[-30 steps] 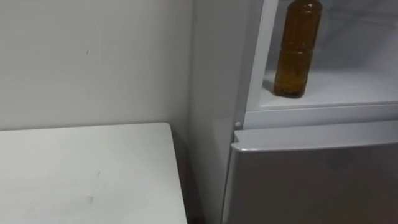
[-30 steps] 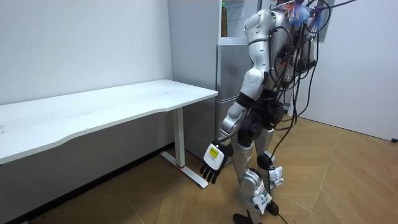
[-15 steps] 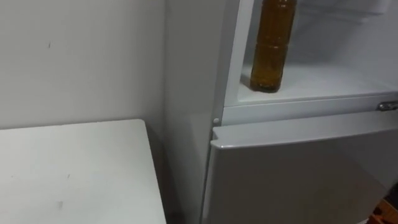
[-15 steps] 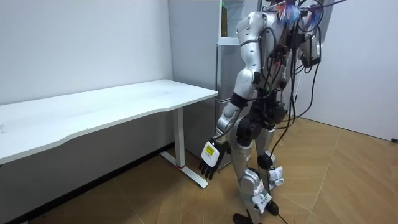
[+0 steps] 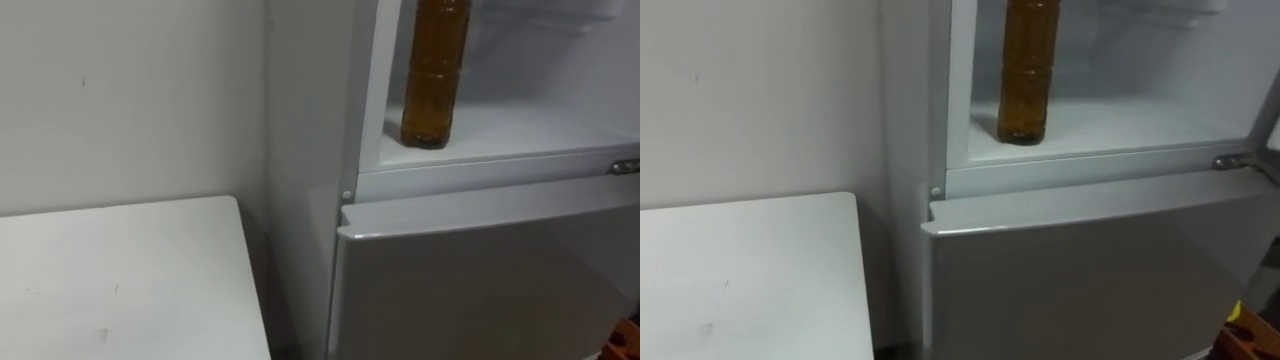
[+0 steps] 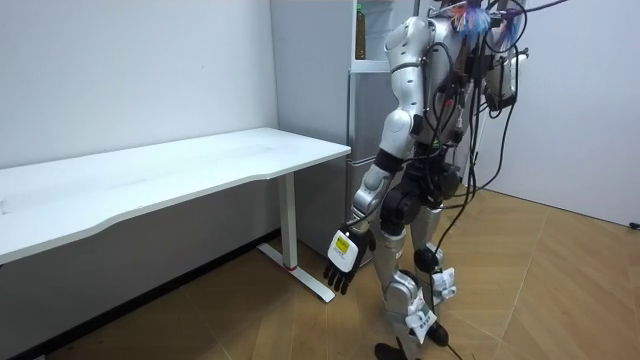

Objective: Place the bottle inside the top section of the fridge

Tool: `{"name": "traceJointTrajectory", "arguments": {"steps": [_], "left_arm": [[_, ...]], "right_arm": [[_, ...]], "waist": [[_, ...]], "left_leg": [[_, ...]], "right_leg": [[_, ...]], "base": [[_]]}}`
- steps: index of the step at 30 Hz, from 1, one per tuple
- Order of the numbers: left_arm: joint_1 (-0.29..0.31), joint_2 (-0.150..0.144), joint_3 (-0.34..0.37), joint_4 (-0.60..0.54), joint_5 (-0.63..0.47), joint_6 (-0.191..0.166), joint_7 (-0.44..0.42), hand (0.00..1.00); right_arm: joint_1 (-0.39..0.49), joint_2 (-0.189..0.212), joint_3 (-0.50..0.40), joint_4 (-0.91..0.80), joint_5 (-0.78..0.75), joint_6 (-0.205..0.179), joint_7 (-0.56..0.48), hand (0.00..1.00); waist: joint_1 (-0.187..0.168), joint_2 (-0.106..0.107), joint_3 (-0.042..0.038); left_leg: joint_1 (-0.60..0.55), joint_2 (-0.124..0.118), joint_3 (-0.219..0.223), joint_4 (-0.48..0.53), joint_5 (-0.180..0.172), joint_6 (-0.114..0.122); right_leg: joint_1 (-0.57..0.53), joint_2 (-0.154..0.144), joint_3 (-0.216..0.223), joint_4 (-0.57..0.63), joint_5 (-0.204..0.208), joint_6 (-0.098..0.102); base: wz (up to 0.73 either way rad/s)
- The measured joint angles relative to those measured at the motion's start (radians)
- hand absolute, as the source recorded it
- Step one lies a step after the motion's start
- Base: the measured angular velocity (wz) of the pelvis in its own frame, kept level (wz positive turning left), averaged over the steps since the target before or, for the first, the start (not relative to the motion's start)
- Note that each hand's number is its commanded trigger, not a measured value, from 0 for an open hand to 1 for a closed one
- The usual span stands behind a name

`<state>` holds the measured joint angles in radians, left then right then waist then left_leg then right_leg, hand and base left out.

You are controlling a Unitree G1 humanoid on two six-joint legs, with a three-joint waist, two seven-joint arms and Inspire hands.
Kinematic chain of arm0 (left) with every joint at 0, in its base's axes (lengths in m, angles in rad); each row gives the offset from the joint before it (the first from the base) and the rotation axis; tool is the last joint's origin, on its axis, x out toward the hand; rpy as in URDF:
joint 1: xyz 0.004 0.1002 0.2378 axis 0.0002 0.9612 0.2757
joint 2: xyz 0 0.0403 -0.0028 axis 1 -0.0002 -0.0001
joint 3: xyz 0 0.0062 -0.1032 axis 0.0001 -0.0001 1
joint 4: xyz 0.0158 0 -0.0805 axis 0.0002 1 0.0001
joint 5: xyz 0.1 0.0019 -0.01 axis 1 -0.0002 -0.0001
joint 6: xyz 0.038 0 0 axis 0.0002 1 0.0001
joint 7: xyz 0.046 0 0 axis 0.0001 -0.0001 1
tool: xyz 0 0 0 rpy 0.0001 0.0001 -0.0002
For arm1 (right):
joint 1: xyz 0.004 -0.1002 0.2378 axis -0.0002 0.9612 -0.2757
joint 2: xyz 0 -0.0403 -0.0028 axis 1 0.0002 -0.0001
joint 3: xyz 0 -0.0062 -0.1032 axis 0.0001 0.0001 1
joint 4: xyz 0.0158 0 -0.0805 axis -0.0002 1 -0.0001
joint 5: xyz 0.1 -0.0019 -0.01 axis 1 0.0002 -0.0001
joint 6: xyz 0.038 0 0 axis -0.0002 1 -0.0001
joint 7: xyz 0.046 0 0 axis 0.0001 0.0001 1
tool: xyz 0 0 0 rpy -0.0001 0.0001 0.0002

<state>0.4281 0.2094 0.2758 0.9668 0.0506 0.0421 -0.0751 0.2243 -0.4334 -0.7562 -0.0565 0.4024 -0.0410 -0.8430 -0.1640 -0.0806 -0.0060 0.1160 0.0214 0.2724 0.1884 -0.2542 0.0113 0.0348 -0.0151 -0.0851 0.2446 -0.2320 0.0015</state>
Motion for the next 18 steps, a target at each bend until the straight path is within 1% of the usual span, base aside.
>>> {"name": "traceJointTrajectory", "arguments": {"steps": [3, 6, 10, 12, 18], "left_arm": [[0.0, -0.001, -0.004, 0.0, -0.003, 0.0, 0.0, 0.0], [-0.001, -0.001, -0.004, 0.0, -0.005, 0.0, 0.0, 0.0], [-0.005, -0.002, -0.008, 0.0, -0.018, -0.006, 0.0, 0.0], [-0.007, -0.002, -0.009, 0.001, -0.019, -0.007, 0.0, 0.0], [-0.019, -0.012, -0.009, 0.005, -0.019, -0.007, 0.0, 0.0]], "right_arm": [[0.0, 0.0, 0.01, -0.003, -0.052, 0.0, -0.012, 0.0], [0.001, 0.0, 0.033, -0.016, -0.059, 0.0, -0.015, 0.0], [0.001, 0.0, 0.068, -0.046, -0.059, 0.0, 0.003, 0.0], [0.001, 0.0, 0.075, -0.055, -0.059, 0.0, 0.017, 0.0], [0.001, 0.008, 0.094, -0.081, -0.059, -0.001, 0.031, 0.0]], "waist": [[0.01, 0.0, 0.0002], [0.015, 0.001, 0.0014], [0.016, 0.001, 0.0126], [0.019, 0.001, 0.0158], [0.034, 0.002, 0.0161]], "left_leg": [[0.0, 0.0, 0.0, 0.0, 0.0, 0.0], [0.0, 0.0, 0.001, 0.0, 0.0, 0.0], [-0.001, 0.001, 0.001, -0.002, 0.0, 0.0], [-0.002, 0.001, 0.001, -0.004, 0.0, 0.0], [-0.011, 0.0, 0.001, -0.006, 0.0, 0.0]], "right_leg": [[0.0, -0.001, -0.001, 0.002, 0.0, 0.0], [0.0, 0.0, 0.0, 0.001, 0.0, 0.0], [-0.001, 0.0, 0.0, 0.0, 0.0, 0.0], [-0.002, 0.0, 0.0, 0.0, 0.0, 0.0], [-0.004, 0.001, -0.002, -0.004, 0.0, 0.0]], "base": [[0.0], [0.0], [0.0], [0.0], [0.0]]}}
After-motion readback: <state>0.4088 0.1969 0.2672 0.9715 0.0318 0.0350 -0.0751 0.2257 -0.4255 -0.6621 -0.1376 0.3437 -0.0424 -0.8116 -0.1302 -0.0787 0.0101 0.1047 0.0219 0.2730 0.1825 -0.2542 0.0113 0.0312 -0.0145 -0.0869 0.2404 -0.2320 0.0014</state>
